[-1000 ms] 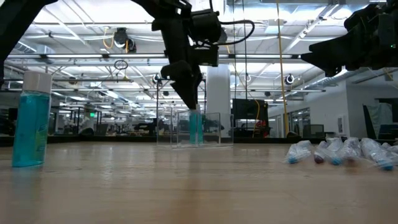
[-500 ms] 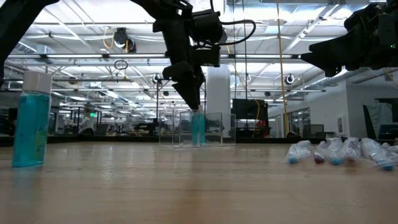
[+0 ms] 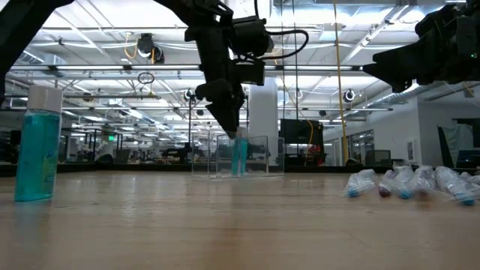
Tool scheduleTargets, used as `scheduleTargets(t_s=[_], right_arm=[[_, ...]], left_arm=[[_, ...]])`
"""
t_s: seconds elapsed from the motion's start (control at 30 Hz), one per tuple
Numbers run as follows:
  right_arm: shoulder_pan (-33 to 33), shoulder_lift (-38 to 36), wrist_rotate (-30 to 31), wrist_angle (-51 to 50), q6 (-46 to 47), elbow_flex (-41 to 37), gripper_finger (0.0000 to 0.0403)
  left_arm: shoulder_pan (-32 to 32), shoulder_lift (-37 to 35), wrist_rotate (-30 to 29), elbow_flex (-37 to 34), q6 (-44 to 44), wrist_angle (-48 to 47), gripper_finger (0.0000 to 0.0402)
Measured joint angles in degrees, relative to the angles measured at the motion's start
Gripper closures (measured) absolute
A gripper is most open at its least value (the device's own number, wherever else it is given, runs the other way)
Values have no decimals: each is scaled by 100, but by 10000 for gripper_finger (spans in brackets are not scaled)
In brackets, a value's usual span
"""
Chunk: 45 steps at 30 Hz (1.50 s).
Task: Pick & Place toothbrushing station
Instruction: Put the blue mouthwash into the transparent organizer
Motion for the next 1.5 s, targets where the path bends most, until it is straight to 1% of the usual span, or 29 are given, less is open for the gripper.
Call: scheduleTargets(t_s=[0.2,0.37,0.43,0.53,0.7,0.9,1.1,1.23,1.37,1.5], right_arm=[[-1,-2,-1,0,1,0,190],[1,0,-1,0,1,-2,190],[1,0,-1,1,1,0,190],[1,-2,1,1,1,-2,190],[1,0,-1,-2,1,-1,190],[1,-2,-1,1,1,0,190],[-1,-1,0,-1,1,-1,190],[0,-1,-1,-1,1,-1,190],[1,0,-1,-1,1,-1,190],[1,0,-1,-1,1,-2,190]], left_arm=[[-2,-4,1,2,-79,13,210],[-2,-30,-1,4,-42,-4,190],[-3,-55,-48,8,-39,-10,187],[-2,-148,-296,9,-29,-72,186],[-2,-434,-577,9,-41,-146,188],[-33,-1064,-591,11,-289,-232,186],[-234,-1884,-580,15,-1059,-783,185],[-481,-2314,-526,17,-1773,-1475,186],[-768,-2592,-160,17,-2724,-2223,186],[-1212,-2658,35,17,-3591,-2677,190]])
